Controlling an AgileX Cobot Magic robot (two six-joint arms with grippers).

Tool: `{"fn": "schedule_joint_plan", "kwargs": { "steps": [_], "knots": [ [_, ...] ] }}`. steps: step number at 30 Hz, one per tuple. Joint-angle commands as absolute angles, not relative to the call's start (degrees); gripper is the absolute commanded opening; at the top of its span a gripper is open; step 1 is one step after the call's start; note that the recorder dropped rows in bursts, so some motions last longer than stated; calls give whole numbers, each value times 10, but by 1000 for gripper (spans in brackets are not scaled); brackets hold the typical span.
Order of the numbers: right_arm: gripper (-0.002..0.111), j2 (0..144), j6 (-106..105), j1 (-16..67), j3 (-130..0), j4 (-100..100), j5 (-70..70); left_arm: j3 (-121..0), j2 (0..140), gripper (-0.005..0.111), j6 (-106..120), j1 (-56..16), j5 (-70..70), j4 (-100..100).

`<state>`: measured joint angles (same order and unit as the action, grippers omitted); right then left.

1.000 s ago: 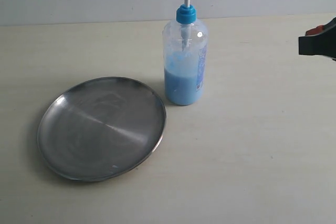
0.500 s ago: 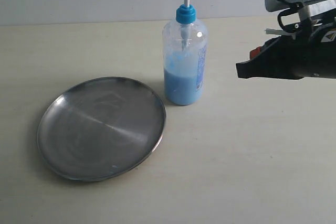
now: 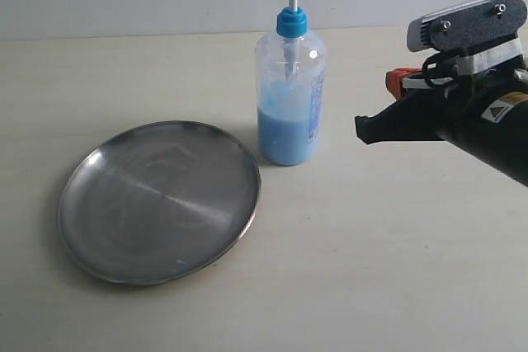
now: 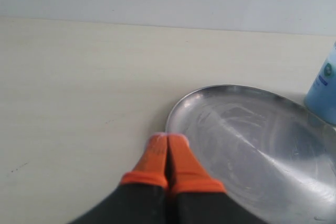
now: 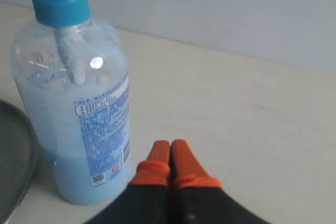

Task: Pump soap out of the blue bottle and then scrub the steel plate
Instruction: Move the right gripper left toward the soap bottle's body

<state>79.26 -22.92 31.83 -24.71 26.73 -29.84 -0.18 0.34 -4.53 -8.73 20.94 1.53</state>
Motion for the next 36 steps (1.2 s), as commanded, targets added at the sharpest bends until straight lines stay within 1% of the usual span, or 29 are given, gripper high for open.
{"fn": "schedule_joint_plan", "kwargs": {
  "steps": [1, 12, 24, 26, 27, 28, 29, 30, 31, 32, 36],
  "knots": [
    [0, 811, -226, 346, -222, 268, -401, 0, 0, 0, -47, -86, 204, 17],
    [0, 921, -114, 354, -204, 160, -521, 0, 0, 0, -47, -86, 204, 17],
    [0, 1059, -58, 354, -211, 145, -687, 0, 0, 0, -47, -86, 204, 17],
    [10, 1068, -60, 354, -221, 116, -680, 0, 0, 0, -47, -86, 204, 17],
    [21, 1072, -60, 354, -233, 97, -663, 0, 0, 0, -47, -86, 204, 17],
    [30, 1073, -60, 354, -240, 84, -653, 0, 0, 0, -47, -86, 204, 17],
    [50, 1076, -60, 354, -255, 65, -625, 0, 0, 0, -47, -86, 204, 17],
    [61, 1078, -60, 354, -260, 61, -614, 0, 0, 0, -47, -86, 204, 17],
    [87, 1082, -60, 354, -272, 58, -598, 0, 0, 0, -47, -86, 204, 17],
    [105, 1086, -60, 354, -282, 58, -585, 0, 0, 0, -47, -86, 204, 17],
    [105, 1088, -48, 354, -311, 69, -557, 0, 0, 0, -47, -86, 204, 17]
  ]
}}
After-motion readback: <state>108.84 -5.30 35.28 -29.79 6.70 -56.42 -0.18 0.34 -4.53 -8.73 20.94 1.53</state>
